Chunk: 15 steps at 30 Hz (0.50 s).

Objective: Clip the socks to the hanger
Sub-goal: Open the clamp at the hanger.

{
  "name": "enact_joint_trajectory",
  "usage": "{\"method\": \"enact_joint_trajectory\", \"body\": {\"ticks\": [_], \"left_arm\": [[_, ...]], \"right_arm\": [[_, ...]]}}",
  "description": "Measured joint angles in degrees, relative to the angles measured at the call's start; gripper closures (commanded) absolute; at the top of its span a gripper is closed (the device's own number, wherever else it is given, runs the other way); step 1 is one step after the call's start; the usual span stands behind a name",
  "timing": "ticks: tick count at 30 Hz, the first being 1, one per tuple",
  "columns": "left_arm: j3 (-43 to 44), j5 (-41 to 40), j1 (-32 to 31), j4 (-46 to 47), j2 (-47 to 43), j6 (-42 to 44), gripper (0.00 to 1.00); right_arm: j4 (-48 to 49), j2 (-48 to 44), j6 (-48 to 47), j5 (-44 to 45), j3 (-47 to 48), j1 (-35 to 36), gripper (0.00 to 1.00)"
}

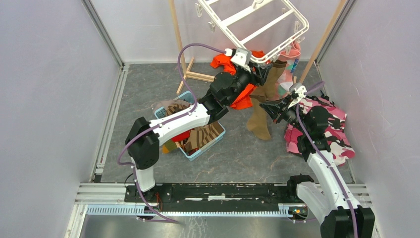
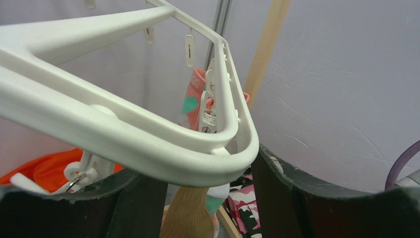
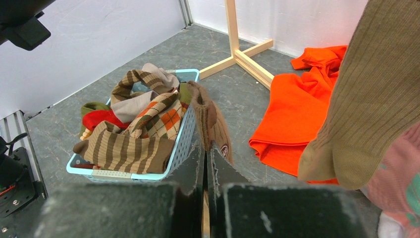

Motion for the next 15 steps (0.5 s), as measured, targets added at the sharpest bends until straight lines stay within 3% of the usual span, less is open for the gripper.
{"method": "enact_joint_trajectory", "body": {"ticks": [7, 15], "left_arm": [[0.02, 0.02, -0.02, -1.01, 0.02, 0.02, 0.44], [0.57, 0.04, -0.02, -1.49, 0.02, 0.02, 0.43]], "right_arm": [[0.0, 0.02, 0.0, 0.0, 0.0, 0.0, 1.0], [0.0, 0.02, -0.02, 0.0, 0.0, 0.0, 1.0]]}}
